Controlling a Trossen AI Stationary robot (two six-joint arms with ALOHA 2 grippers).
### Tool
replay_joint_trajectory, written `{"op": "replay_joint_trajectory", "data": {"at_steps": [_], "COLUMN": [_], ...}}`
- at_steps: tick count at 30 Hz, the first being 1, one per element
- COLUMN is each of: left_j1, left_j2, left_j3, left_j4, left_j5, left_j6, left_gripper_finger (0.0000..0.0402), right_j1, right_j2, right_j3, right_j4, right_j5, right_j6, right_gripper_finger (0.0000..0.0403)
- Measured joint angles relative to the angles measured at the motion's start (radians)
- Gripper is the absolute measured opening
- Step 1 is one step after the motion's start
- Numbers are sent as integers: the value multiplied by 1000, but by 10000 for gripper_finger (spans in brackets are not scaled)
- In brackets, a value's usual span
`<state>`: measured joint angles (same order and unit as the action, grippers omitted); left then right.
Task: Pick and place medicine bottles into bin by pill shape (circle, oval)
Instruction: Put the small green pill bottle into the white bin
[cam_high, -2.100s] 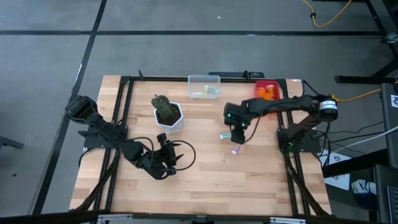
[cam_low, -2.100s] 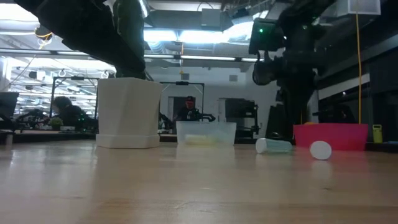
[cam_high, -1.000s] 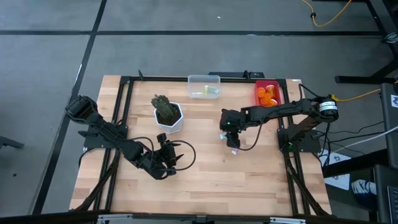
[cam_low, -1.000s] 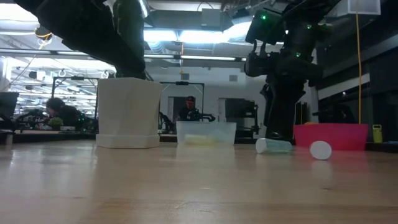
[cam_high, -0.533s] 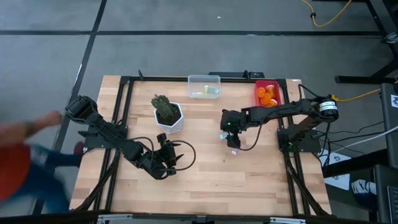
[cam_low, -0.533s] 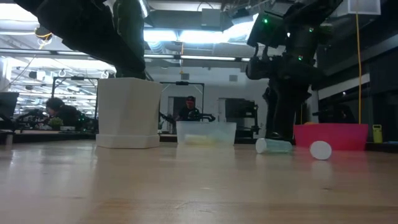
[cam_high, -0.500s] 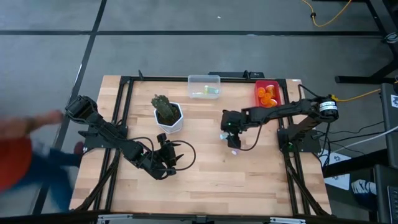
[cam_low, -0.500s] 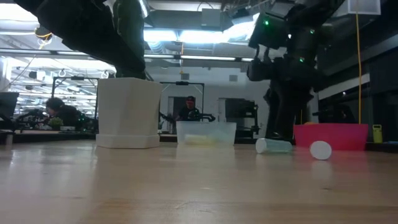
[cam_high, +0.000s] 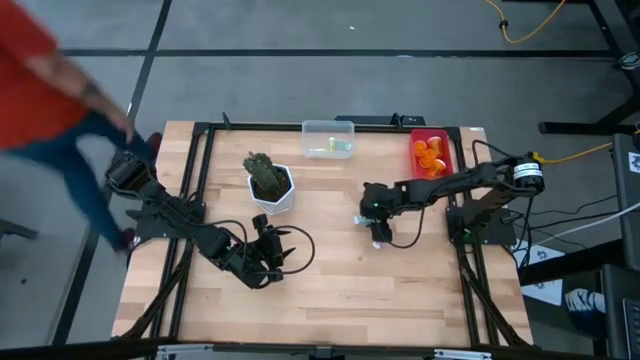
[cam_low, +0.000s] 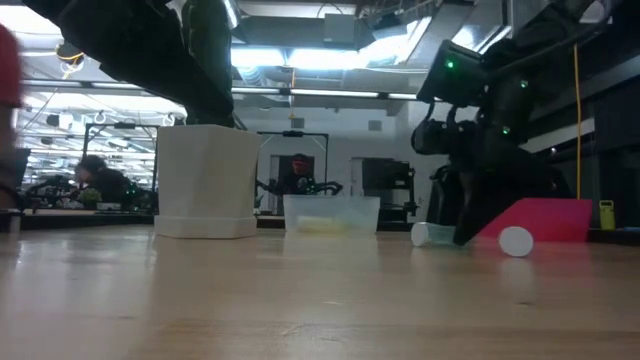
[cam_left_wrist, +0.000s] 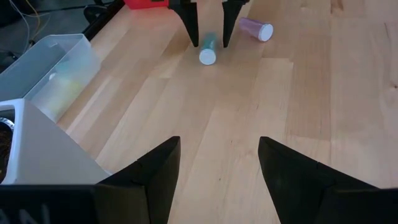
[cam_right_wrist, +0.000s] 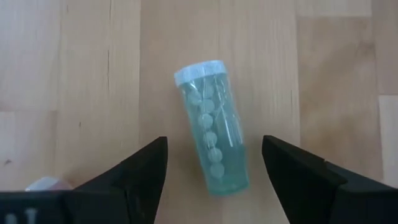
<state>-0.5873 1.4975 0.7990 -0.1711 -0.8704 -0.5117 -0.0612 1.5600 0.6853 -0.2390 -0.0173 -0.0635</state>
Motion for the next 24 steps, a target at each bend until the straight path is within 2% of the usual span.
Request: {"op": "replay_joint_trajectory", "data": {"at_steps": [5, 10, 15, 21, 24], "left_j1": [0, 0, 0, 0, 0], "left_j2": [0, 0, 0, 0, 0], "left_j3": [0, 0, 0, 0, 0], "left_j4": [0, 0, 0, 0, 0], "left_j5": [0, 0, 0, 0, 0], "left_j6": [-2, -2, -2, -2, -2], "left_gripper_finger": [211, 211, 211, 211, 211], "right_j1": [0, 0, 0, -9, -23], "right_j2": [0, 0, 0, 0, 0], "right_j3": [-30, -34, -30, -29, -29], "right_j4": [54, 75, 137, 283, 296], "right_j5": [9, 43, 46, 147, 135], "right_j6": [0, 0, -1, -27, -28], "right_gripper_finger": [258, 226, 173, 90, 51]}}
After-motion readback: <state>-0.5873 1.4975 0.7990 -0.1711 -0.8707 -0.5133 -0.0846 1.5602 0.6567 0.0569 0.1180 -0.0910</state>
